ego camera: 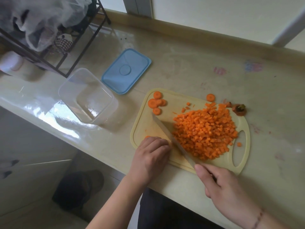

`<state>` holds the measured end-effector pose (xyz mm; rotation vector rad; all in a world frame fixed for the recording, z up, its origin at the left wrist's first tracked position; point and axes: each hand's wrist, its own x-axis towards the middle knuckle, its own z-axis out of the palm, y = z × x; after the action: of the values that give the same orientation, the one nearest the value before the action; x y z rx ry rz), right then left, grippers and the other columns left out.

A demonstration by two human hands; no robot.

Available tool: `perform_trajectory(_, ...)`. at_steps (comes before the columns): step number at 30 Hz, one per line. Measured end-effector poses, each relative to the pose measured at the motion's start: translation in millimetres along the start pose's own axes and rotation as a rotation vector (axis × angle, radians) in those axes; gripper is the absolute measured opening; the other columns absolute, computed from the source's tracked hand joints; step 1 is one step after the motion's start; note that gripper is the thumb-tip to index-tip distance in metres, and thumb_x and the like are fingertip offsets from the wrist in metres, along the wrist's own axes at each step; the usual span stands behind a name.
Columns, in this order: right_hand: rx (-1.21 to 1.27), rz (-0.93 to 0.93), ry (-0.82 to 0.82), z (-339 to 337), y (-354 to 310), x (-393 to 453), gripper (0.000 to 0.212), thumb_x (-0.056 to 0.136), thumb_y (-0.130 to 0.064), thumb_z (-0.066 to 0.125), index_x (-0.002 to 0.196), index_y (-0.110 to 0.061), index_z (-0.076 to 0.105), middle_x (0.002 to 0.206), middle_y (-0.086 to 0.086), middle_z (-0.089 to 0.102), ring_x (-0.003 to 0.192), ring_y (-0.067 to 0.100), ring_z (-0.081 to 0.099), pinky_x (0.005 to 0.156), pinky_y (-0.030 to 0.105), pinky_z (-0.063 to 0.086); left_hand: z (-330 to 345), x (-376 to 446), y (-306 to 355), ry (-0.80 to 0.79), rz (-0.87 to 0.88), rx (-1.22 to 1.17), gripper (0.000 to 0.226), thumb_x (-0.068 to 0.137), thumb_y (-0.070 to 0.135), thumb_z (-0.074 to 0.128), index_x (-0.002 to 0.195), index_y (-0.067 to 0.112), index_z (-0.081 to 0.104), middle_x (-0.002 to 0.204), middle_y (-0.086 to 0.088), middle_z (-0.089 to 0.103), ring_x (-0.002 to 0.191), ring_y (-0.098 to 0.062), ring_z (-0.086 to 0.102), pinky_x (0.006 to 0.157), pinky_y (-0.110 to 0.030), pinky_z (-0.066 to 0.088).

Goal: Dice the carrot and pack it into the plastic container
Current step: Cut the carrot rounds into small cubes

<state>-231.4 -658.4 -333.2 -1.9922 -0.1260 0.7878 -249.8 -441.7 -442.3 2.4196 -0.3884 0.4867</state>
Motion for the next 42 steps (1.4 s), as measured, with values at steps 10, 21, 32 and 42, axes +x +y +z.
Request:
perform_trajectory(10,0.096,0.098,-0.034,4.4,-4.5,-19.6,0.027,0.079,-0.055,0.042,0.056,-0.06,0.055,0.041,-0.007,0.046,0.039,0.002,0.042,0.047,0.012,0.035,-18.7,-7.7,-9.6,0.19,-0.227,0.071,0.013,0.08,-0.003,0.068,0.09,0.002,0.075,0.098,-0.01,0.069,0.093,-0.031,0.065,0.083,-0.045,0.05)
perform_trajectory(21,0.135,0.202,0.075,-3.3,11.6,-14.9,0.025,0.082,-0.059,0.041,0.066,-0.055,0.061,0.042,0.0,0.046,0.033,0.004,0.042,0.04,0.014,0.031,-20.6,-7.3,-20.5,0.057,-0.33,0.067,0.016,0.089,0.024,0.067,0.1,0.014,0.07,0.096,0.002,0.07,0.096,-0.02,0.059,0.087,-0.038,0.042)
perform_trajectory(32,0.129,0.185,0.079,-3.1,8.3,-12.1,0.021,0.076,-0.06,0.041,0.067,-0.059,0.06,0.041,0.001,0.046,0.032,0.004,0.042,0.038,0.01,0.029,-6.6,8.2,-10.4,0.049,-0.307,0.176,0.027,0.092,0.04,0.067,0.096,0.015,0.079,0.1,-0.001,0.069,0.096,-0.02,0.057,0.084,-0.038,0.039)
perform_trajectory(42,0.145,0.192,0.103,-4.1,-0.1,-24.5,0.022,0.072,-0.056,0.043,0.057,-0.052,0.06,0.04,0.002,0.04,0.039,0.012,0.041,0.045,0.018,0.036,-24.1,103.4,-38.0,-0.125,-0.443,0.136,0.045,0.087,-0.001,0.061,0.132,0.007,0.061,0.123,-0.004,0.067,0.113,-0.029,0.057,0.095,-0.028,0.039)
